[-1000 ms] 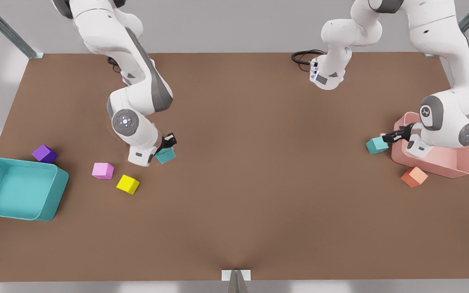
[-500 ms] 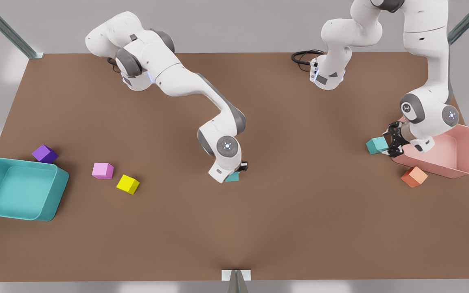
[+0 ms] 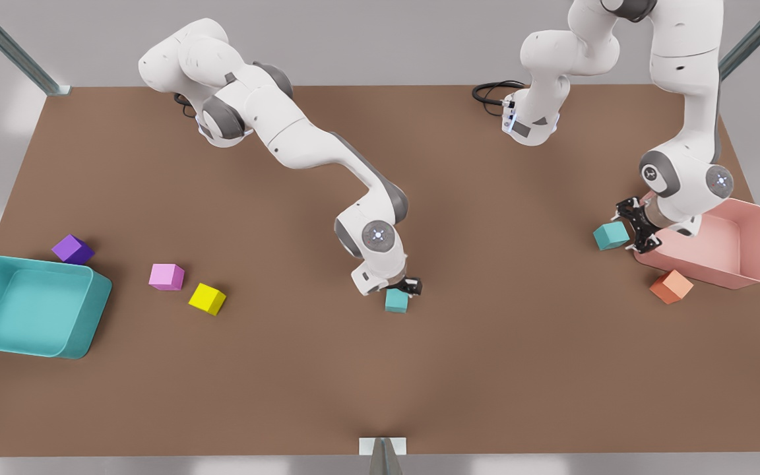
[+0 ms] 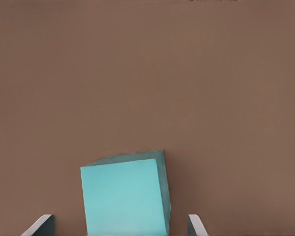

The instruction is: Stack the two blue cubes on top of each other

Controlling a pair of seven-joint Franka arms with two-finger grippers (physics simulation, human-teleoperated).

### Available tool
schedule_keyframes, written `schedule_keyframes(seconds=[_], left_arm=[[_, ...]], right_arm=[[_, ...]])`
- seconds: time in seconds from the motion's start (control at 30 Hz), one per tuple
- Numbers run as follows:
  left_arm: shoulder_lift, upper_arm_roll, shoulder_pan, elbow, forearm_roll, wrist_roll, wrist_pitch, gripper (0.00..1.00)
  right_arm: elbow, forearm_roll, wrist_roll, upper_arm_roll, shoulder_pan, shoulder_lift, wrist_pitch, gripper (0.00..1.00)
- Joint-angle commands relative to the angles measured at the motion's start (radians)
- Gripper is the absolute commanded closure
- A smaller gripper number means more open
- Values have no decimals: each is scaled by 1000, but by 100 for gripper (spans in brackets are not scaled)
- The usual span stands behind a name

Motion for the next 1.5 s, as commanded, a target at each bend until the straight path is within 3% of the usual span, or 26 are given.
schedule_keyframes(seconds=[0.0,0.1,0.17,0.23,0.3,0.37,0.4,0.47,0.5,0.53,0.57,1.0,1.03,1.07,1.13,1.2,1.3,1.37,1.43,1.47], left_arm=[[4,0,1,0,2,-132,-9,0],[14,0,1,0,2,-16,-27,0],[24,0,3,0,2,12,-32,0],[40,0,3,0,2,13,-31,0],[60,0,4,1,2,30,-26,0],[67,0,4,0,1,30,-21,0],[70,0,4,1,1,30,-20,0],[77,0,4,1,1,30,-6,0],[83,0,6,3,-1,36,2,0],[95,0,6,3,-1,38,12,0],[103,0,7,3,-1,40,26,0],[205,0,9,4,-102,124,109,1],[207,-1,9,4,-102,124,109,22],[207,-1,7,4,-102,124,109,36],[208,-1,4,4,-102,124,109,44],[193,-7,-13,4,-104,121,98,44],[1,-4,-105,49,-96,106,-170,43],[-78,-15,-250,202,-49,104,-461,43],[-2,-208,-281,378,-4,199,-508,43],[7,-249,-271,420,10,300,-508,43]], right_arm=[[1,-1,275,-2,-2,-22,-12,0],[-15,43,42,3,-133,-203,-325,0],[-18,85,-296,-8,-310,-320,-559,0],[-19,14,-556,-86,-464,-347,-759,0],[-18,-10,-904,-169,-599,-381,-799,0],[-18,-4,-984,-221,-611,-481,-899,0],[-33,-7,-983,-215,-627,-559,-917,0],[-228,-7,-979,-201,-633,-781,-906,0],[-320,-24,-978,-138,-674,-876,-882,0],[-470,-75,-975,-10,-765,-985,-778,0],[-504,-79,-978,20,-786,-978,-756,0],[-483,-170,-953,21,-713,-930,-820,0],[-483,-170,-953,23,-713,-930,-825,0],[-483,-170,-953,23,-711,-930,-825,0],[-483,-170,-953,24,-710,-930,-827,0],[-483,-170,-952,24,-710,-930,-827,0],[-483,-170,-952,24,-708,-929,-827,0],[-483,-170,-952,24,-708,-929,-827,0],[-483,-170,-953,24,-708,-929,-827,0],[-481,-170,-953,24,-708,-929,-827,0]])
